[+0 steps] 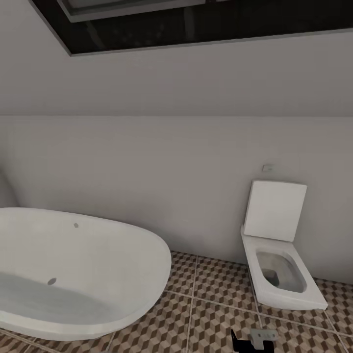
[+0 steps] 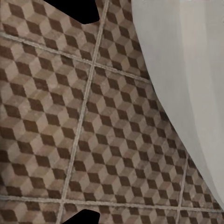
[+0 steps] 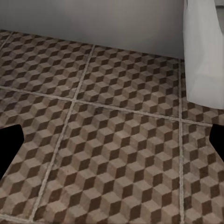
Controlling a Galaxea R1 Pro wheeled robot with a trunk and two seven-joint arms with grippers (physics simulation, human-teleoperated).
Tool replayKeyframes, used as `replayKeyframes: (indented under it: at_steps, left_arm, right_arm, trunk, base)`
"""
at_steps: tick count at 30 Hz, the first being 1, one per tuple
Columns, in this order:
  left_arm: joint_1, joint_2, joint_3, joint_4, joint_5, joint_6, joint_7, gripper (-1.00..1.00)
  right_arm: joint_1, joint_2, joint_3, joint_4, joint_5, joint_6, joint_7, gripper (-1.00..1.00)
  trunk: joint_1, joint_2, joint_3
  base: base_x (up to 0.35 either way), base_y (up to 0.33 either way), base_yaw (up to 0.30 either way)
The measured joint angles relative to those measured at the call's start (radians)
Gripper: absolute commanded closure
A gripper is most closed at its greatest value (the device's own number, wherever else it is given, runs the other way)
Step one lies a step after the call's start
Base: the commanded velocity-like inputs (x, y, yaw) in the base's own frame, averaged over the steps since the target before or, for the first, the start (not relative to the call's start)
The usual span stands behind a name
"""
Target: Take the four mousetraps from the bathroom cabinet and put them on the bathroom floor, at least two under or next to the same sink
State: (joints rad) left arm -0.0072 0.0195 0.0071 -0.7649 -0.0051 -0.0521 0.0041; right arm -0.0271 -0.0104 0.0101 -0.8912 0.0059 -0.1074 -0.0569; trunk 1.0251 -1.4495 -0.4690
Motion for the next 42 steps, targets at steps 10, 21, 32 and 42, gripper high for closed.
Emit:
replayKeyframes:
  at_steps: [10, 21, 32, 42]
  left_arm:
    - [-0.001, 0.003, 0.003, -0.107, 0.000, 0.178, 0.034, -1.00]
    - [0.000, 0.008, 0.003, -0.413, 0.000, 0.543, 0.048, -1.00]
    - [-0.001, 0.010, -0.002, -0.347, 0.001, 0.557, 0.042, -1.00]
    - [0.000, 0.011, -0.003, -0.240, 0.001, 0.382, 0.040, -1.00]
  right_arm:
    - [0.000, 0.003, 0.001, 0.004, 0.000, 0.003, -0.005, -1.00]
    - [0.000, 0.003, 0.001, 0.004, 0.000, 0.004, -0.006, -1.00]
    - [0.000, 0.000, 0.001, 0.004, 0.000, 0.002, -0.004, -1.00]
    - [0.000, 0.001, 0.001, 0.004, 0.000, 0.001, -0.004, -1.00]
  trunk:
    - [0.000, 0.000, 0.000]
    - [0.000, 0.000, 0.000]
    - [0.000, 0.000, 0.000]
    - [0.000, 0.000, 0.000]
  base:
    - [0.000, 0.000, 0.000]
    - [0.000, 0.000, 0.000]
    - [0.000, 0.000, 0.000]
    - [0.000, 0.000, 0.000]
